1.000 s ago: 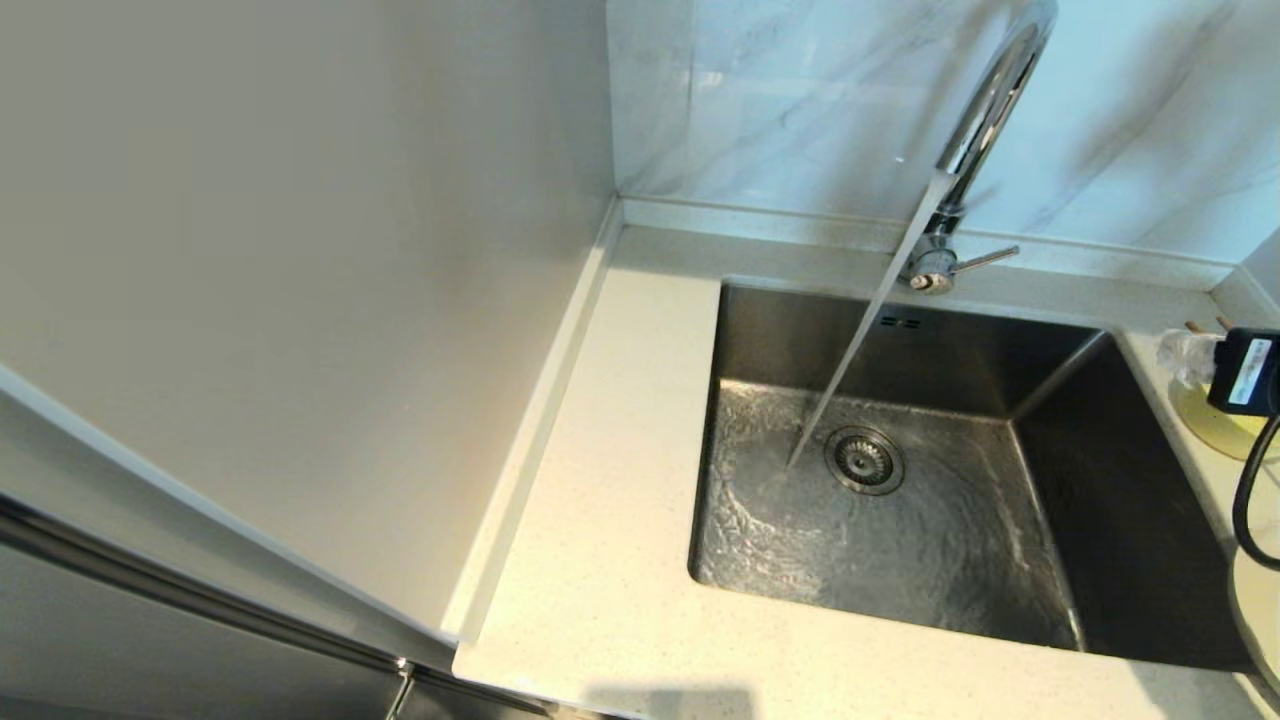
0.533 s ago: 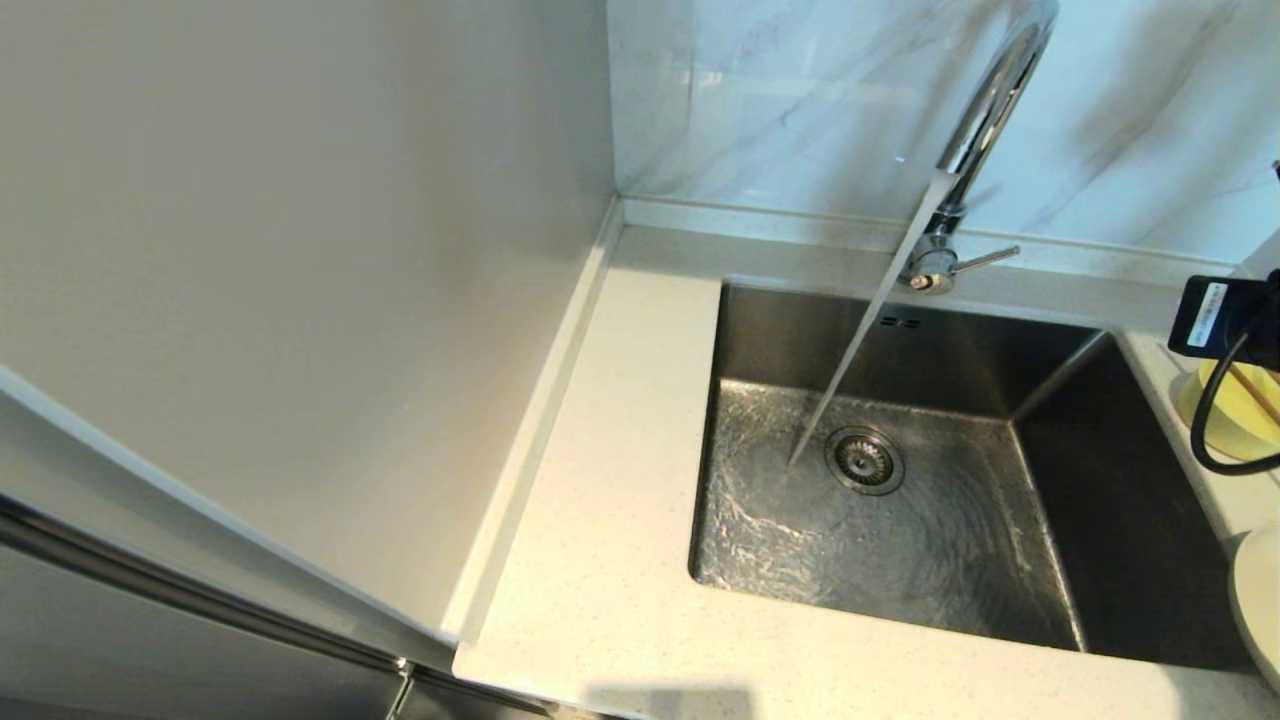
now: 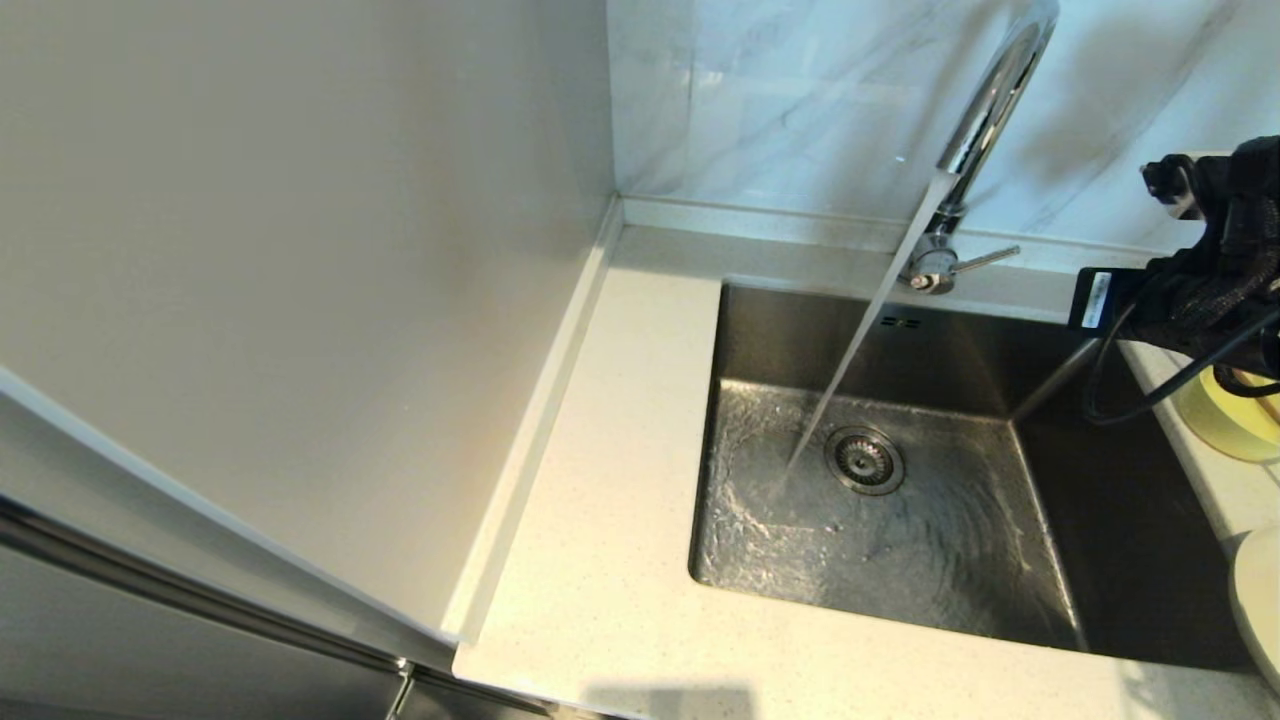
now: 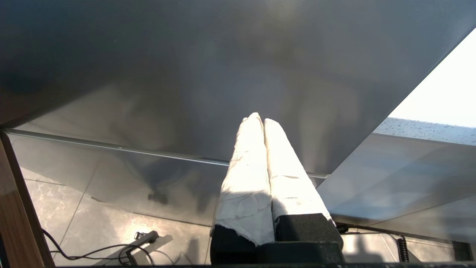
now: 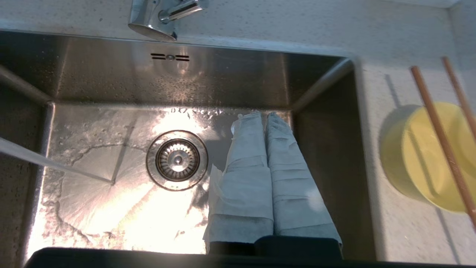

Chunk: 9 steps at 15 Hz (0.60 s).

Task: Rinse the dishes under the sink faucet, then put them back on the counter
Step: Turn off the faucet

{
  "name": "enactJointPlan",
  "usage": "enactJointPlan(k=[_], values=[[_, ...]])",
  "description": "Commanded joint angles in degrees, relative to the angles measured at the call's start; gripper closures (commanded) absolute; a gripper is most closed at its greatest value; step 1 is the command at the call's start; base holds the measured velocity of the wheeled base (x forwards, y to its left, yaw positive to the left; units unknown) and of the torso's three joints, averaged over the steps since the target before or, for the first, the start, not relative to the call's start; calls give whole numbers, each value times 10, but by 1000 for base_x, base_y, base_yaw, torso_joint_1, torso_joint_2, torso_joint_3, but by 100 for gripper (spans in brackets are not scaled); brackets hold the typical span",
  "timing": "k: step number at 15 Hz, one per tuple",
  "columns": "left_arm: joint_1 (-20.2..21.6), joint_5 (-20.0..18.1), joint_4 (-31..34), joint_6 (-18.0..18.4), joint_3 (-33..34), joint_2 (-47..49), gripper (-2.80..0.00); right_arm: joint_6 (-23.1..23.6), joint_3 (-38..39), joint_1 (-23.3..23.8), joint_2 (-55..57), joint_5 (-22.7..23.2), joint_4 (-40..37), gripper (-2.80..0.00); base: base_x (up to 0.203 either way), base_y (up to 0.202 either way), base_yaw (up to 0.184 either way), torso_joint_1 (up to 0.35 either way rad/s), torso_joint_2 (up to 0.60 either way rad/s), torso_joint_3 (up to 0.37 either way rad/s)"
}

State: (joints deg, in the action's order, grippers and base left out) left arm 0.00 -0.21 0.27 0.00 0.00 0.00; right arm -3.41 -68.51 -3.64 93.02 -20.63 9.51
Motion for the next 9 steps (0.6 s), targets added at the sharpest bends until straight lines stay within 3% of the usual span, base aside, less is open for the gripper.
enactJointPlan(k=[1,9], values=[[0,0,0,0,0,0,0,0,-19,-4,37,-1,1,0,0,0,0,0,0,0],[0,0,0,0,0,0,0,-2,-93,-17,109,-4,1,0,0,0,0,0,0,0]])
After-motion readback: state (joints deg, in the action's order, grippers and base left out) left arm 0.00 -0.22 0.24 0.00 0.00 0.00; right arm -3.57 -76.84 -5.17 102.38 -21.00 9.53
